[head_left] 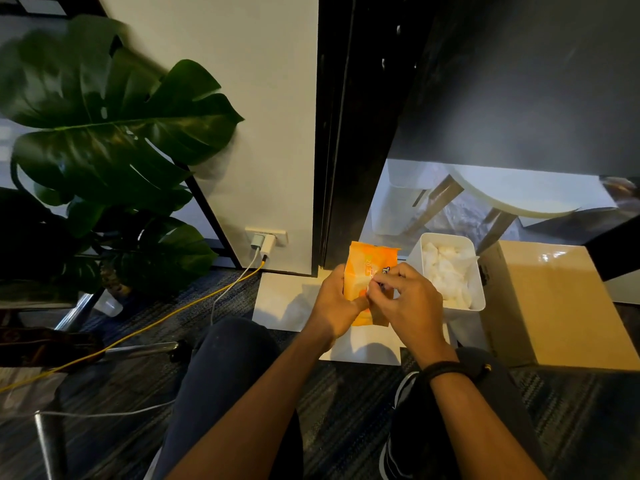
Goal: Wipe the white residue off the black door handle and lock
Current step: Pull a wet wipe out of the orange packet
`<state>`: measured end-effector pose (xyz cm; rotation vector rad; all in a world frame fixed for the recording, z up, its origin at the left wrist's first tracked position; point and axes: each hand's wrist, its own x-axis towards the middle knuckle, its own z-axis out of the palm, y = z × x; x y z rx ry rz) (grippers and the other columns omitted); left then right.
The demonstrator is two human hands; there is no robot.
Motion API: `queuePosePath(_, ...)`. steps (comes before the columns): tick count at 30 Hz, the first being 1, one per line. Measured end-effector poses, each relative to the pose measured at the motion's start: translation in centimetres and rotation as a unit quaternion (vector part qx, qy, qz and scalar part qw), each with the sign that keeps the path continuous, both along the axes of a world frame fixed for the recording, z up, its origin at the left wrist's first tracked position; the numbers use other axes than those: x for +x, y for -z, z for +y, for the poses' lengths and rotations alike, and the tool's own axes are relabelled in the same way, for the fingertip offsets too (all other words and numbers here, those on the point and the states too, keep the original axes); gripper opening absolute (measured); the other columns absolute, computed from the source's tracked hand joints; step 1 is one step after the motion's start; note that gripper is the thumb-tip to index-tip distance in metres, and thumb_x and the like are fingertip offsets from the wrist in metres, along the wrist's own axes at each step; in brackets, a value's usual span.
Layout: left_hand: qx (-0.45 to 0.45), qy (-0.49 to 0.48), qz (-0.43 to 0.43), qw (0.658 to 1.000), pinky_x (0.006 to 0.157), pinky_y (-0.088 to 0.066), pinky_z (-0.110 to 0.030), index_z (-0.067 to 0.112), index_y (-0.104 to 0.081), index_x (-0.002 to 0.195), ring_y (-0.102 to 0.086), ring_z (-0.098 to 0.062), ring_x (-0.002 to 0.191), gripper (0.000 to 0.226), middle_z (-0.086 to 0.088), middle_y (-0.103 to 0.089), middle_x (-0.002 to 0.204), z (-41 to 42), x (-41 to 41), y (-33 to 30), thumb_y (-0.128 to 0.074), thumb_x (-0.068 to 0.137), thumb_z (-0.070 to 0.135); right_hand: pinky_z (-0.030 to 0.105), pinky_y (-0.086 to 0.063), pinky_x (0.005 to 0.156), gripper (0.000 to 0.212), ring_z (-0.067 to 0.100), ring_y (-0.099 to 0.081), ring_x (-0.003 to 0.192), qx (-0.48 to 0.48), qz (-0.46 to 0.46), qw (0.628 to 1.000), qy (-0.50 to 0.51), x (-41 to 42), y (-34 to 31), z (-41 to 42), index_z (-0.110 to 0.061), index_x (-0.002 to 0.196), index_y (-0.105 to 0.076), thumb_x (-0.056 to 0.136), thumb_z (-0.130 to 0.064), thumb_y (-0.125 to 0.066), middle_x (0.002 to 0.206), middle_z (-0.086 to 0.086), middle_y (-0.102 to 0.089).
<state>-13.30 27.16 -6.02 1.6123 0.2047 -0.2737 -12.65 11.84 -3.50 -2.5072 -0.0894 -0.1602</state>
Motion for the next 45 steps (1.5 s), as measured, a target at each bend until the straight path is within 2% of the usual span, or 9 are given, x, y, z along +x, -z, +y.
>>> queuePosePath(4, 0.04, 0.029, -0.018, 0.999, 0.079, -0.056, -0.013, 0.019, -0.058, 0.136, -0.068, -0.011, 0.105, 0.046, 0.01, -0.066, 0.115, 0.0, -0.2, 0.5, -0.08, 0.097, 0.013, 0.026, -0.046, 0.078, 0.021, 0.019, -0.065, 0.093, -0.064, 0.035, 0.997, 0.008, 0.4, 0.3, -0.1, -0.023, 0.099, -0.08, 0.095, -0.042, -0.072, 0.111, -0.001, -0.071)
queuePosePath(7, 0.06, 0.047, -0.021, 0.997, 0.081, -0.051, -0.011, 0.022, -0.055, 0.137, -0.064, -0.005, 0.104, 0.048, 0.009, -0.064, 0.12, -0.1, -0.2, 0.3, -0.08, 0.097, 0.016, 0.03, -0.052, 0.085, 0.028, 0.019, -0.064, 0.098, -0.098, 0.073, 0.992, 0.013, 0.6, 0.8, 0.0, -0.023, 0.102, -0.072, 0.097, -0.05, -0.066, 0.123, 0.0, -0.067)
queuePosePath(16, 0.031, 0.032, 0.003, 0.999, 0.098, -0.063, -0.042, 0.019, -0.054, 0.143, -0.07, -0.022, 0.117, 0.059, -0.004, -0.07, 0.129, 0.2, 0.6, 0.5, -0.084, 0.093, 0.016, 0.019, -0.034, 0.061, 0.022, 0.015, -0.056, 0.081, -0.042, 0.078, 0.996, -0.004, 0.6, 0.7, -0.1, -0.022, 0.095, -0.056, 0.098, -0.044, -0.061, 0.102, -0.003, -0.057)
queuePosePath(22, 0.037, 0.041, 0.008, 0.998, 0.093, -0.053, -0.023, 0.019, -0.046, 0.153, -0.062, -0.019, 0.125, 0.063, -0.002, -0.061, 0.143, 0.5, 0.8, 0.3, -0.077, 0.099, 0.031, 0.025, -0.043, 0.062, 0.019, 0.015, -0.056, 0.078, 0.027, 0.06, 0.998, 0.001, 0.5, 0.7, -0.6, -0.021, 0.094, -0.054, 0.099, -0.037, -0.063, 0.092, -0.002, -0.057)
queuePosePath(27, 0.045, 0.039, -0.015, 0.998, 0.076, -0.049, -0.007, 0.028, -0.055, 0.135, -0.064, -0.004, 0.103, 0.035, 0.006, -0.064, 0.124, 0.4, 0.7, 0.0, -0.07, 0.104, 0.032, 0.019, -0.047, 0.069, 0.017, 0.01, -0.059, 0.081, 0.046, 0.038, 0.998, -0.01, 0.4, 0.1, -0.8, -0.026, 0.099, -0.063, 0.097, -0.042, -0.069, 0.096, -0.011, -0.061)
queuePosePath(33, 0.049, 0.025, -0.03, 0.998, 0.073, -0.05, -0.004, 0.03, -0.055, 0.131, -0.064, 0.0, 0.1, 0.03, 0.013, -0.064, 0.115, 0.5, 0.7, 0.0, -0.07, 0.104, 0.031, 0.028, -0.059, 0.075, 0.017, 0.012, -0.064, 0.085, 0.03, -0.014, 0.999, -0.015, 0.2, 0.4, -0.7, -0.025, 0.106, -0.074, 0.099, -0.039, -0.069, 0.108, -0.004, -0.071)
queuePosePath(37, 0.062, 0.037, -0.027, 0.997, 0.081, -0.051, -0.011, 0.019, -0.06, 0.137, -0.067, -0.006, 0.103, 0.035, 0.005, -0.068, 0.12, 0.5, 0.6, 0.3, -0.071, 0.104, 0.027, 0.022, -0.052, 0.072, 0.015, 0.01, -0.059, 0.078, 0.001, 0.016, 1.0, -0.018, 0.4, 0.2, -0.4, -0.027, 0.093, -0.064, 0.102, -0.039, -0.064, 0.096, -0.008, -0.066)
queuePosePath(41, 0.066, 0.042, -0.003, 0.997, 0.076, -0.05, -0.007, 0.022, -0.057, 0.136, -0.065, -0.003, 0.1, 0.033, 0.01, -0.065, 0.116, 0.5, 0.7, 0.0, -0.068, 0.106, 0.03, 0.023, -0.051, 0.071, 0.016, 0.011, -0.059, 0.079, 0.033, 0.046, 0.998, -0.014, 0.4, 0.4, -0.3, -0.027, 0.093, -0.056, 0.103, -0.04, -0.059, 0.092, -0.008, -0.062)
queuePosePath(45, 0.047, 0.062, 0.033, 0.996, 0.103, -0.059, -0.037, 0.017, -0.058, 0.143, -0.069, -0.018, 0.116, 0.044, -0.002, -0.07, 0.13, 0.3, 0.8, 0.0, -0.066, 0.105, 0.039, 0.026, -0.047, 0.069, 0.016, 0.013, -0.058, 0.083, 0.111, 0.064, 0.992, -0.001, 0.7, 0.4, -0.5, -0.02, 0.095, -0.057, 0.103, -0.033, -0.057, 0.088, -0.003, -0.06)
